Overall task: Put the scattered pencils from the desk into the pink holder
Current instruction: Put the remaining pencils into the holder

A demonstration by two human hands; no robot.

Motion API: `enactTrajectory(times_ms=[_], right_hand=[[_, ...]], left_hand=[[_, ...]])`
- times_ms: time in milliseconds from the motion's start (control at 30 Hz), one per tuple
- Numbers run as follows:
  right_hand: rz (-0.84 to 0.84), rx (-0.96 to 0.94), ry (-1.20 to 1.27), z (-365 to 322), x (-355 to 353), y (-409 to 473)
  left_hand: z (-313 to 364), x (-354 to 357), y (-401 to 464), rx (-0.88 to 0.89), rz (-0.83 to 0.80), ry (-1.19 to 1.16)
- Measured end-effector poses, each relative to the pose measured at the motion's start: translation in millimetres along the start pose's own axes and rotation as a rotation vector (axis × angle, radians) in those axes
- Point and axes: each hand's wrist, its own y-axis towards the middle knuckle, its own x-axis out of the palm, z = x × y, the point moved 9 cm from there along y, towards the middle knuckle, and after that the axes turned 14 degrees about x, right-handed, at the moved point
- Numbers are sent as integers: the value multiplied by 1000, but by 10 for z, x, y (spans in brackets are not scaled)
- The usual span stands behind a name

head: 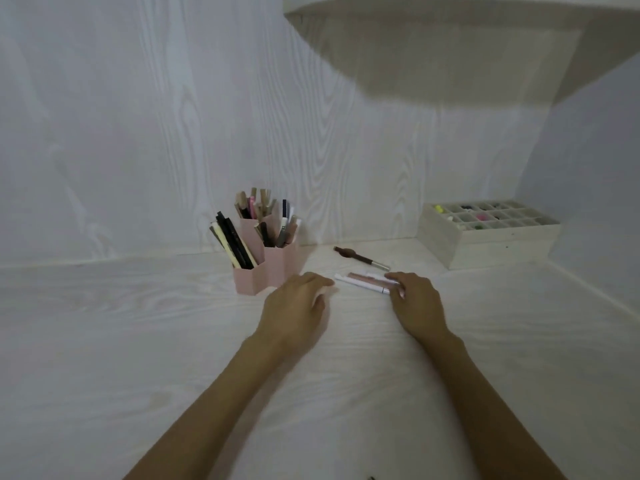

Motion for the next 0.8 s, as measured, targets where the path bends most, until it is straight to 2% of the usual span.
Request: enactTrajectory(times_ms=[133,233,333,433,633,800], right_hand=[[-16,-73,97,-62,-43,-35],[-74,-79,121,-106,-5,-41],[-121,-93,131,-179,36,-61],[-161,-122,56,-254,97,-85],[-233,-140,118,-423,187,-193],[-185,-87,228,-504,179,-245]], left_hand=[[261,443,322,53,-178,106],[251,555,400,2,-215,206],[228,532,436,30,-241,312],[202,489,430,109,-342,415],[189,321,187,258,-436,396],[184,187,74,356,-543,486]])
